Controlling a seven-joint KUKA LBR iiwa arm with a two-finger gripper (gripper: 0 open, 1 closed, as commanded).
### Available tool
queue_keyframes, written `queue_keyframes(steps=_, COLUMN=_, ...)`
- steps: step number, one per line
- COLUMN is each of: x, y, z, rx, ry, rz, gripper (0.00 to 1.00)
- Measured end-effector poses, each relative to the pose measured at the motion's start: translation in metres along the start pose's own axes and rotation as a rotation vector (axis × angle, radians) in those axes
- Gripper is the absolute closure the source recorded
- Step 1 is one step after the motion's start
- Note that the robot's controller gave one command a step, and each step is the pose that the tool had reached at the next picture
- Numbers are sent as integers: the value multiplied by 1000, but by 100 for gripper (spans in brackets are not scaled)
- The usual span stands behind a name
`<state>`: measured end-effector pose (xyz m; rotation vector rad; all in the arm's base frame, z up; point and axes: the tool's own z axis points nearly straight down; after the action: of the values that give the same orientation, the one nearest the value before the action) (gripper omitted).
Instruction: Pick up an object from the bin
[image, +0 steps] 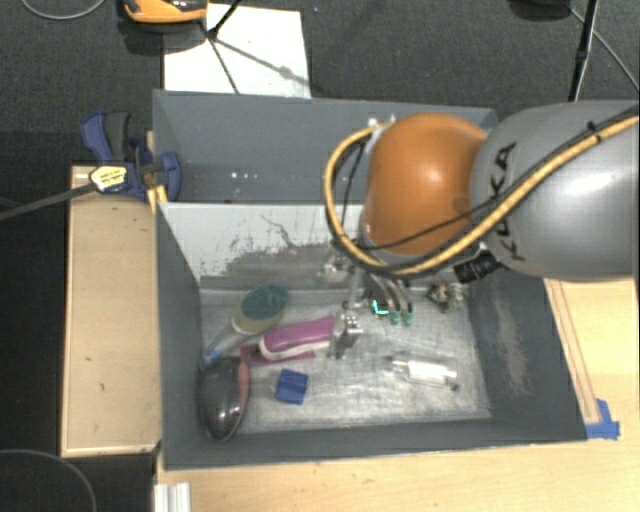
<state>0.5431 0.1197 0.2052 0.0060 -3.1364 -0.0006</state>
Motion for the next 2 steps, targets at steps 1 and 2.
queue_keyframes(steps=1, x=-43, y=58, z=115, rx=-4, ry=-27, rz=-105, gripper=0)
queue_keyframes(steps=2, x=-47, y=57, z=114, rx=-5, ry=-39, rz=-101, gripper=100)
